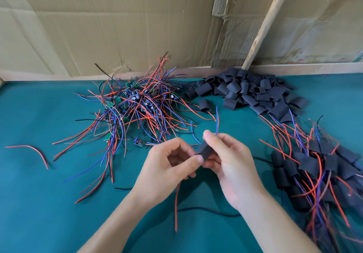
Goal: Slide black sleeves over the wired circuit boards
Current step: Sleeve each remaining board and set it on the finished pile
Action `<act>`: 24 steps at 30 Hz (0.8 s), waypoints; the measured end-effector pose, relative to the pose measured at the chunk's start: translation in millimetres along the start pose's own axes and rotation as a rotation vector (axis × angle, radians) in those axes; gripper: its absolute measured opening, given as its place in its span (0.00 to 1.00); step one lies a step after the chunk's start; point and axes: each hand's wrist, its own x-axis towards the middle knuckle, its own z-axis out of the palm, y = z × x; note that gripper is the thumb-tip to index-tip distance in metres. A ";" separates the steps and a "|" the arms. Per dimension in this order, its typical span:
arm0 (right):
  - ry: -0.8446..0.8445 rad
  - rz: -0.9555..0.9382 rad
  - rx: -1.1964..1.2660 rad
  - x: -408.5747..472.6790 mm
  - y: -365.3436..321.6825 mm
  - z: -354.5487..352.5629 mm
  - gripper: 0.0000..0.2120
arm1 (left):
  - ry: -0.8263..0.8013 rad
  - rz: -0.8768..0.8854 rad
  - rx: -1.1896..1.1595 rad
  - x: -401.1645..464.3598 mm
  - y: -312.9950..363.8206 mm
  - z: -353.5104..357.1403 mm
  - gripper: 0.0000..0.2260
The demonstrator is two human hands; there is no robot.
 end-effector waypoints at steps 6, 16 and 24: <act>0.062 -0.192 -0.382 -4.6 -76.7 -64.5 0.23 | -0.067 -0.134 -0.020 0.8 0.6 3.7 0.14; 0.350 -0.296 -1.322 7.4 -151.0 -155.1 0.39 | -0.065 -0.105 0.321 4.9 -9.4 0.4 0.06; -0.542 -0.334 -1.505 55.6 -22.7 73.5 0.06 | -0.381 -0.267 0.453 -0.7 8.9 -11.3 0.04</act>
